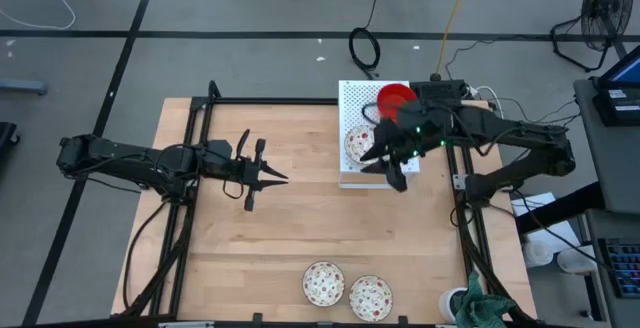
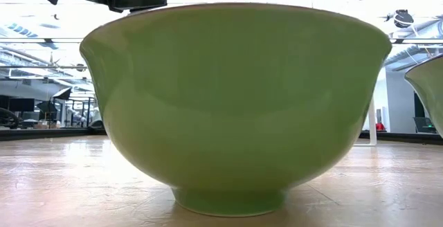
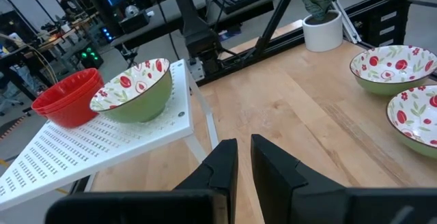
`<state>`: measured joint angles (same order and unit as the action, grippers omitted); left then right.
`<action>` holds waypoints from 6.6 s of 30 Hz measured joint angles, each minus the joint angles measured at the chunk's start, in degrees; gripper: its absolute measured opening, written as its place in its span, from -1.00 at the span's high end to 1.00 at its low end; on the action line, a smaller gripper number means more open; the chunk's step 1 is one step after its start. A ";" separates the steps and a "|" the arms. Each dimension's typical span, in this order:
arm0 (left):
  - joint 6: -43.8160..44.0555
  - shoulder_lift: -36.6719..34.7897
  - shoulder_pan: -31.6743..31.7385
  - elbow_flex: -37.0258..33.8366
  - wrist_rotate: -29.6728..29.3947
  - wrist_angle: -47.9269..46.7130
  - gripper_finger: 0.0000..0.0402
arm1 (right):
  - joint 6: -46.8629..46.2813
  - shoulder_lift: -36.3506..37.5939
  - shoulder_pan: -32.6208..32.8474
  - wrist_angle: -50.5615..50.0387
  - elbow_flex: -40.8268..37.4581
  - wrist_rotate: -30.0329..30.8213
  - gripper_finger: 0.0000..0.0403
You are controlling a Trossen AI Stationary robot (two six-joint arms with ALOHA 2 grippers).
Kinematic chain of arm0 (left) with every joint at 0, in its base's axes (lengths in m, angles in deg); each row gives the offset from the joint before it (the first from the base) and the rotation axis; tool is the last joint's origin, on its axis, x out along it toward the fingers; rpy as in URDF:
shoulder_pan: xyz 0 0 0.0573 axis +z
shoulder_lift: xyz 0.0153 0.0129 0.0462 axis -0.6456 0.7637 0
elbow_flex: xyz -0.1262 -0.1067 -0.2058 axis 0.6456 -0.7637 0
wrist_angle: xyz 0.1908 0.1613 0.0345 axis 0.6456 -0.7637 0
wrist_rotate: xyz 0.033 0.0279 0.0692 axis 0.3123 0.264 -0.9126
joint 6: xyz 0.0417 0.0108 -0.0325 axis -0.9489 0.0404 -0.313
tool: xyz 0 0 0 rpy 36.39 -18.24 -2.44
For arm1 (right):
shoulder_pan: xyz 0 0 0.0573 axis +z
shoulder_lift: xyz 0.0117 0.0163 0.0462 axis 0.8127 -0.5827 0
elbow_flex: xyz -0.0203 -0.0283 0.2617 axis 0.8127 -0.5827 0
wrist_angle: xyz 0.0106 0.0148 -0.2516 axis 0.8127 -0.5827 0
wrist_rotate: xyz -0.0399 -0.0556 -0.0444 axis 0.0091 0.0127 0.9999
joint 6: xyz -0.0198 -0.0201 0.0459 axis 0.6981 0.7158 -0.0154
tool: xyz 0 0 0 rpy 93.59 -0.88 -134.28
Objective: Pick & Place Mini bowls
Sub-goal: Stack the right green bowl on the green bowl on the shelf
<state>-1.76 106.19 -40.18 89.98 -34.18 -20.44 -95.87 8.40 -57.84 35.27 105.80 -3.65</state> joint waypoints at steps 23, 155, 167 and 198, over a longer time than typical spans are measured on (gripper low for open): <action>0.02 0.00 0.01 0.00 0.01 0.02 0.76 | -0.49 -1.40 21.57 0.61 -0.09 3.45 0.33; 5.86 0.02 0.00 0.00 -7.53 8.56 0.76 | -44.64 -19.79 41.49 -2.04 -18.32 16.80 -0.04; 7.65 0.04 -0.01 0.00 -7.52 8.44 0.76 | -45.47 -19.81 41.28 3.33 -24.81 16.76 -0.04; 9.10 0.04 0.00 0.00 -7.52 8.17 0.76 | -47.42 -19.81 38.63 4.69 -25.73 16.72 -0.04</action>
<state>7.34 106.24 -40.19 89.98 -41.70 -12.27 -143.30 -11.41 -19.20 39.96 80.07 13.07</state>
